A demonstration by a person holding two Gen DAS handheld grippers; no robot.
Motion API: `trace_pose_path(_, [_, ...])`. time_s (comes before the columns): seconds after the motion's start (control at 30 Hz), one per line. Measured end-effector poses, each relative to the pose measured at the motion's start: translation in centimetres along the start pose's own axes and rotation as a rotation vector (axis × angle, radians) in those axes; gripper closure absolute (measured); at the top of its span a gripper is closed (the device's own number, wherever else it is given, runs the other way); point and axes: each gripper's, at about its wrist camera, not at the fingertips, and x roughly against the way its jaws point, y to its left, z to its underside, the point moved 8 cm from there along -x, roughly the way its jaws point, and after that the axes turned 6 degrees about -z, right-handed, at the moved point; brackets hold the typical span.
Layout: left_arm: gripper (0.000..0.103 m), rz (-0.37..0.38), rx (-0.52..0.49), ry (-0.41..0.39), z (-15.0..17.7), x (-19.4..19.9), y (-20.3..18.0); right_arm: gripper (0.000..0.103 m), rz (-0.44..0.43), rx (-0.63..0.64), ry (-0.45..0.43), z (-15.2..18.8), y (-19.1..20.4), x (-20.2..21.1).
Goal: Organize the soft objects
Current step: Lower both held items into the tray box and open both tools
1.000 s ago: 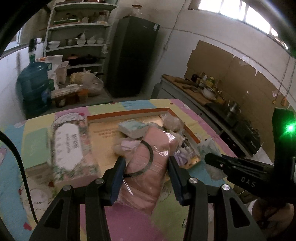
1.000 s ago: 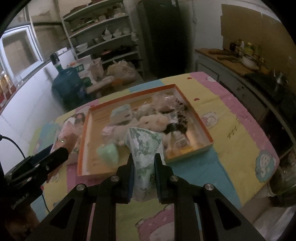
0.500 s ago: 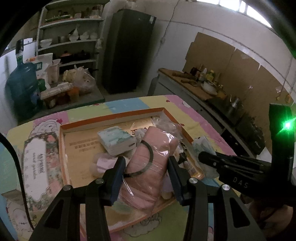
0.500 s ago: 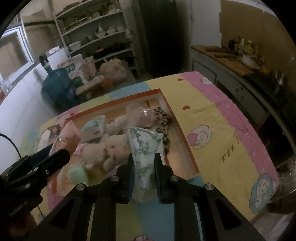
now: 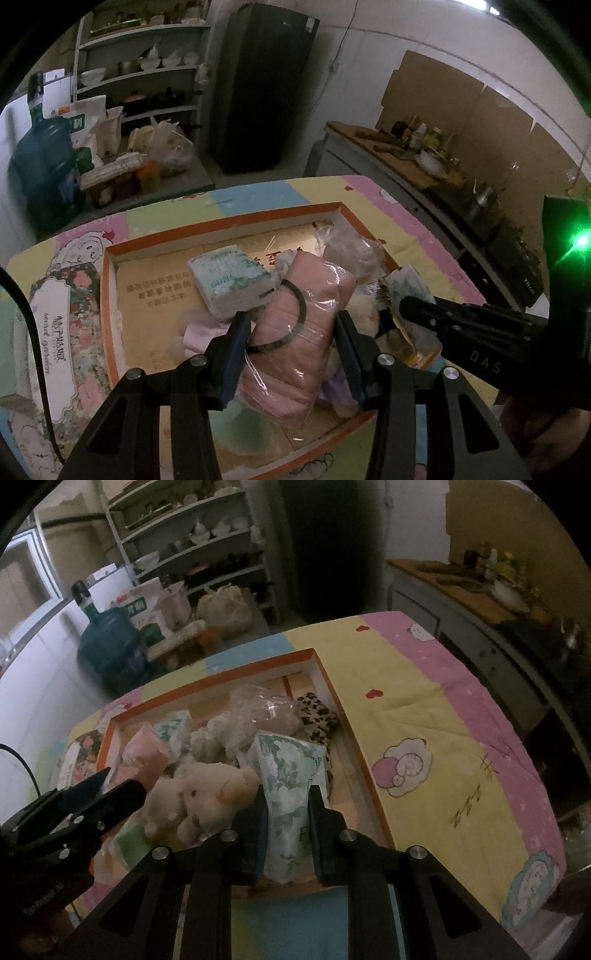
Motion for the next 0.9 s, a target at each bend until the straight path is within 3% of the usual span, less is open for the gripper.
trace_pose_path(0.57, [0.055, -0.036, 0.002, 0.045, 0.6, -3.1, 0.2, 0.082, 0.008, 0.045, 0.011, -1.0, -0.3, -2.2])
trace_pose_path(0.9, [0.052, -0.018, 0.027, 0.057, 0.7, -3.0, 0.6, 0.071, 0.007, 0.035, 0.02, -0.8, -0.2, -2.6])
